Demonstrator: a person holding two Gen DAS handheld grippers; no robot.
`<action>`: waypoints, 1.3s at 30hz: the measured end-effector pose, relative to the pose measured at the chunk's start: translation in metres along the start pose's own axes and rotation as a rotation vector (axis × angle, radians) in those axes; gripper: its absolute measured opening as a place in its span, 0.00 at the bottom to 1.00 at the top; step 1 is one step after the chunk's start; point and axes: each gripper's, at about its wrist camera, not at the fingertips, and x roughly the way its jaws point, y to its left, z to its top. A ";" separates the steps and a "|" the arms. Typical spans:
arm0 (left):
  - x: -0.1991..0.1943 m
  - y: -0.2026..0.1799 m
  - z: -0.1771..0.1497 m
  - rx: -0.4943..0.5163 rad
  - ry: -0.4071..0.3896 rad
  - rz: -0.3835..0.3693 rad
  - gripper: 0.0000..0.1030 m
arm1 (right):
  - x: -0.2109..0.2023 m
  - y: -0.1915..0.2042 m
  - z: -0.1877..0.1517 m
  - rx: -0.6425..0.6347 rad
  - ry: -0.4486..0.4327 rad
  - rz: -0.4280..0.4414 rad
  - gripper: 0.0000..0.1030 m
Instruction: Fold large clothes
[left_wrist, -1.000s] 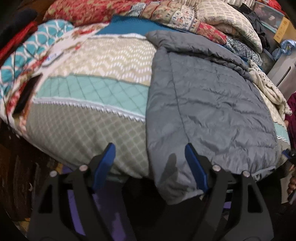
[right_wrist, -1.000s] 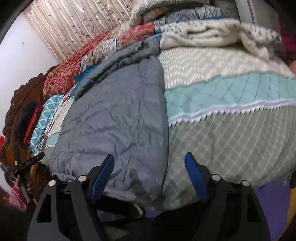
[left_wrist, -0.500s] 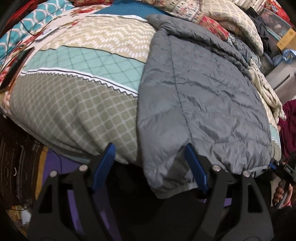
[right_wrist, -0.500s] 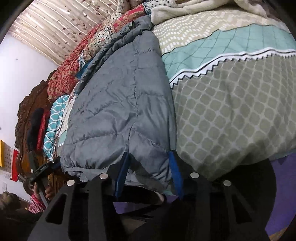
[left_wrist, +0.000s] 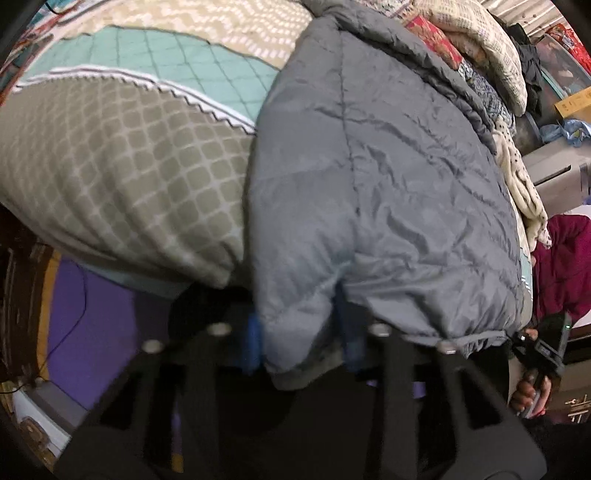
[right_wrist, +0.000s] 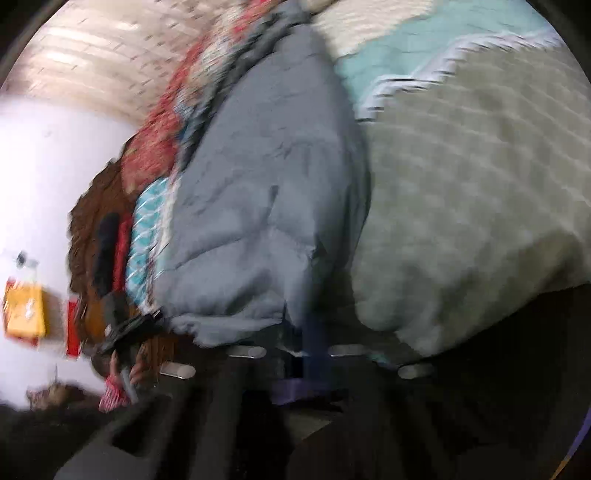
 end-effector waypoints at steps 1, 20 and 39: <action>-0.005 0.000 -0.001 0.000 -0.005 -0.008 0.13 | -0.005 0.008 0.001 -0.041 -0.007 -0.010 0.11; -0.058 -0.031 0.158 -0.235 -0.184 -0.350 0.05 | -0.040 0.058 0.180 -0.043 -0.229 0.126 0.11; 0.095 -0.033 0.282 -0.266 -0.056 0.009 0.13 | 0.017 -0.054 0.304 0.382 -0.414 0.071 0.42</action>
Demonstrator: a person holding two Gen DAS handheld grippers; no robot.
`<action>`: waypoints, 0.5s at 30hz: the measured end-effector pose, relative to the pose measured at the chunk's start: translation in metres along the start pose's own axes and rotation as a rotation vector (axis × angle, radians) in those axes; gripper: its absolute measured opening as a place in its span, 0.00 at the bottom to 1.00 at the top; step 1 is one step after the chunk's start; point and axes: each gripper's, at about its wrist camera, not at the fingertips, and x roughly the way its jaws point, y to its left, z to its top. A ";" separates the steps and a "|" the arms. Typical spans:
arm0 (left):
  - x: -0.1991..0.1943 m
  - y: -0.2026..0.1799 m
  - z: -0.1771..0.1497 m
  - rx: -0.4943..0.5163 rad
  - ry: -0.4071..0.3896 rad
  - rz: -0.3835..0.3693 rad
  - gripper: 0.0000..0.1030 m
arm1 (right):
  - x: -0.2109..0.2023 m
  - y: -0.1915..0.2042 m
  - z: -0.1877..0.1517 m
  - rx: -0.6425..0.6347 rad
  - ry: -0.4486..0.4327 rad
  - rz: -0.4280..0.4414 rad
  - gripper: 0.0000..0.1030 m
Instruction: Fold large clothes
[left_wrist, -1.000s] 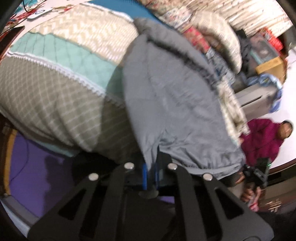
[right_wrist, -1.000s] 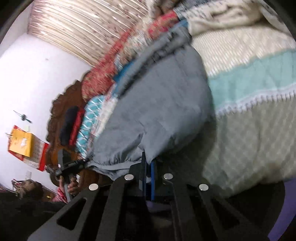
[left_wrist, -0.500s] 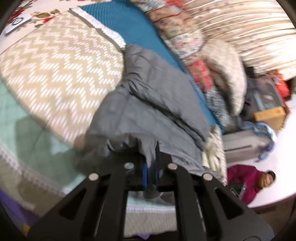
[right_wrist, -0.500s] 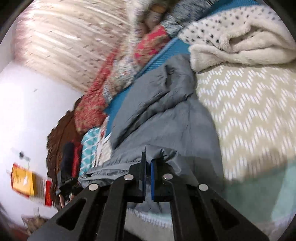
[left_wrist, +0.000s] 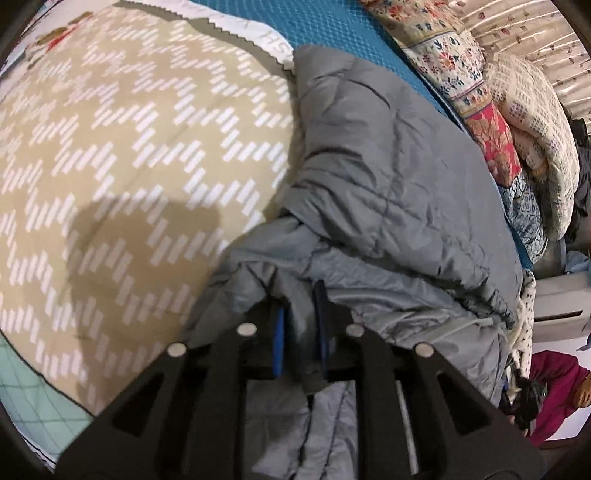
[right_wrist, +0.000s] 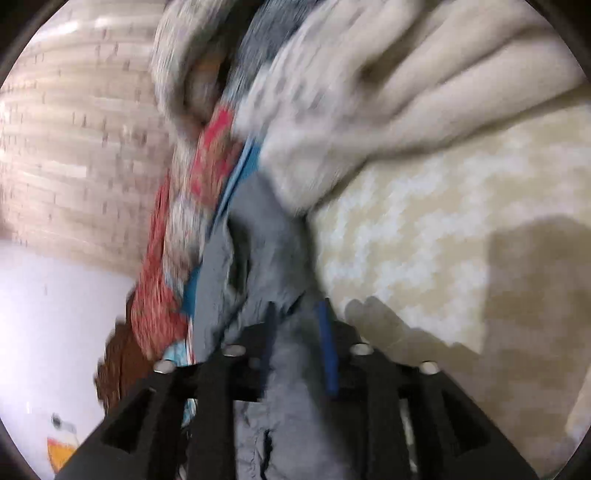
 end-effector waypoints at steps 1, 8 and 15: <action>-0.002 0.002 -0.001 -0.004 -0.004 0.000 0.13 | -0.010 -0.002 0.002 0.014 -0.031 -0.002 0.44; -0.021 -0.011 -0.011 0.034 -0.027 0.013 0.21 | 0.032 0.116 -0.077 -0.558 0.060 -0.105 0.44; -0.078 0.011 -0.008 -0.007 -0.072 -0.125 0.23 | 0.162 0.118 -0.135 -0.711 0.294 -0.279 0.44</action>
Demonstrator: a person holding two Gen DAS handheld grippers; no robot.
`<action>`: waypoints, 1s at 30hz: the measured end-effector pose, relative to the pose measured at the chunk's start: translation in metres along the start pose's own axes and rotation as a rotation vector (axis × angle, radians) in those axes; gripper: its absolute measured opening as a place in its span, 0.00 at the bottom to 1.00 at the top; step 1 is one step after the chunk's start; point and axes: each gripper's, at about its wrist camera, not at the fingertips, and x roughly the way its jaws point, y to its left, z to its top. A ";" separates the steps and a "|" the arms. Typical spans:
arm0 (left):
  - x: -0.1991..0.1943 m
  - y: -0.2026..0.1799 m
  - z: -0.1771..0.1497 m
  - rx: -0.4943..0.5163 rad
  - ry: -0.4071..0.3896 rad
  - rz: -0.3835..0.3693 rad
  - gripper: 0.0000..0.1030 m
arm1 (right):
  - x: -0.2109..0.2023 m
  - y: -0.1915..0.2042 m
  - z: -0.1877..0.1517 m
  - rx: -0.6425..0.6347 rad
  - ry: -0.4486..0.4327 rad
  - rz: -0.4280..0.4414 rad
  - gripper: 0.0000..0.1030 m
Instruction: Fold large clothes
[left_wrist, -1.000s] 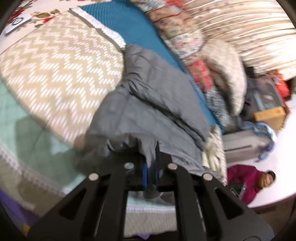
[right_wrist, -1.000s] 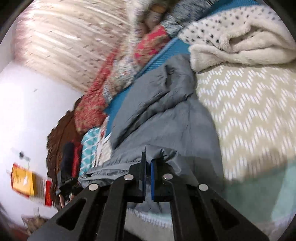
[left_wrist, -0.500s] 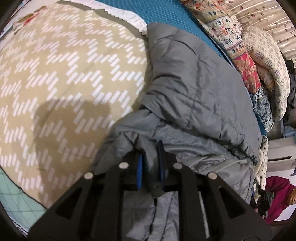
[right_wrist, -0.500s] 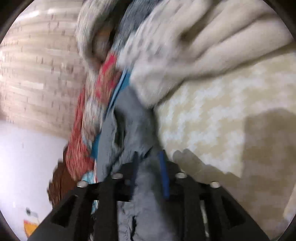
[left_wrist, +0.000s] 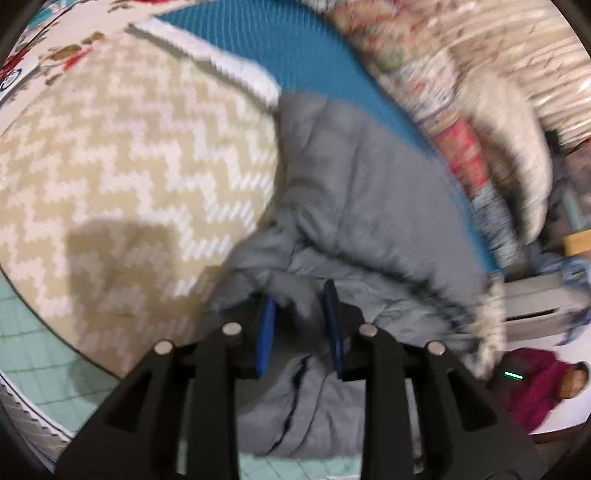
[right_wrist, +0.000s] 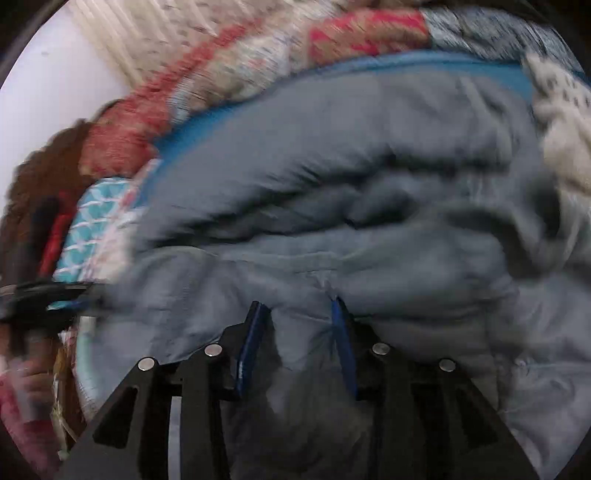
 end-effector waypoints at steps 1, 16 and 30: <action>-0.018 0.005 0.001 0.004 -0.048 0.022 0.24 | 0.006 -0.007 0.000 0.035 0.010 0.014 0.44; 0.081 -0.094 -0.054 0.431 0.014 0.156 0.24 | -0.084 -0.054 0.003 0.129 -0.162 -0.040 0.45; 0.028 -0.097 -0.090 0.394 -0.089 0.170 0.40 | -0.178 -0.057 -0.098 0.093 -0.195 -0.007 0.45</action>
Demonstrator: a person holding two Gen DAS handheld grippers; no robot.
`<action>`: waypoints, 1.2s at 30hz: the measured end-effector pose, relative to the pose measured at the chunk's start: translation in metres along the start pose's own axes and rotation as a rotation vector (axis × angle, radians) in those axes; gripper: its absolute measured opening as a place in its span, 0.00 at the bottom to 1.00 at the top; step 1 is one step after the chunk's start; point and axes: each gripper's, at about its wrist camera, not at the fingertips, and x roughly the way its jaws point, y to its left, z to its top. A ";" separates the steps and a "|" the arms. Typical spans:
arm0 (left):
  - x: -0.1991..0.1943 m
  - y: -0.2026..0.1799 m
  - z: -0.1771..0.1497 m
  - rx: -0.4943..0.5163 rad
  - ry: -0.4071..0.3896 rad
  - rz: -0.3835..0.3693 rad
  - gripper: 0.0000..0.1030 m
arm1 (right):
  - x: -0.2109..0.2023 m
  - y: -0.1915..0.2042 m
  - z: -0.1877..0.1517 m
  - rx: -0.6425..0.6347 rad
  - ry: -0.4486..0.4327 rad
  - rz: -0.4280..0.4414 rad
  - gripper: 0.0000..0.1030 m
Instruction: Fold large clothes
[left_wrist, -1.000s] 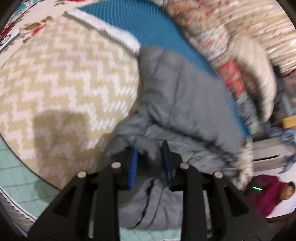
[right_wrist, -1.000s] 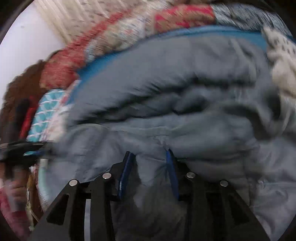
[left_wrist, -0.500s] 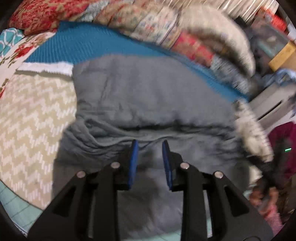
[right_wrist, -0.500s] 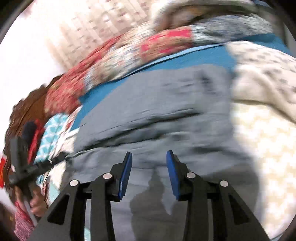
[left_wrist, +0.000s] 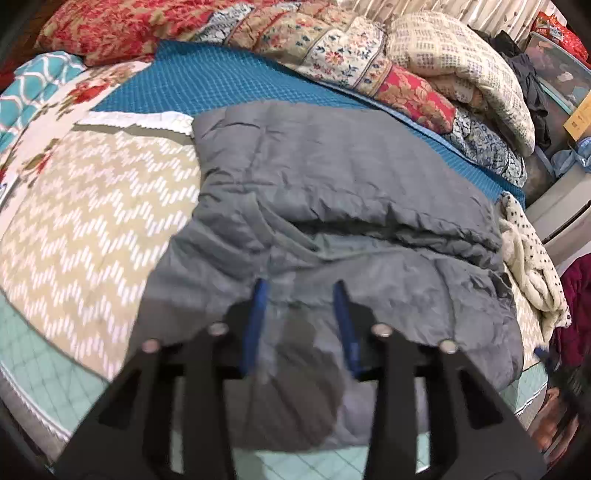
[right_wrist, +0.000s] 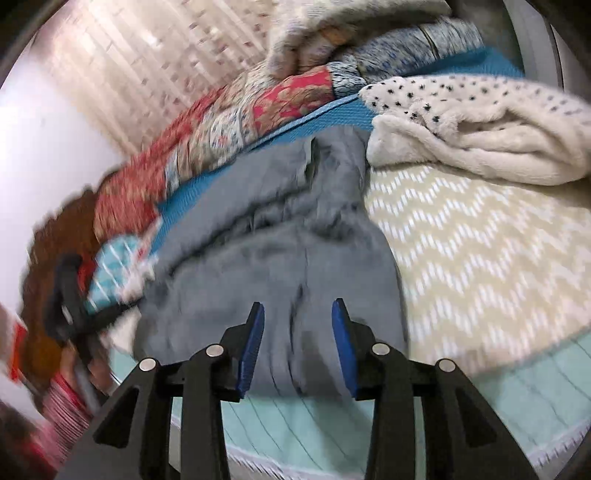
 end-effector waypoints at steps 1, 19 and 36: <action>0.000 -0.004 -0.004 0.000 0.012 -0.001 0.43 | -0.003 -0.001 -0.008 -0.025 0.008 -0.021 0.46; 0.033 -0.020 -0.043 0.038 0.089 0.151 0.55 | 0.032 -0.041 -0.065 0.069 0.029 0.006 0.75; -0.012 -0.016 -0.126 0.162 0.048 0.112 0.70 | -0.010 -0.006 -0.093 0.077 -0.028 -0.186 0.95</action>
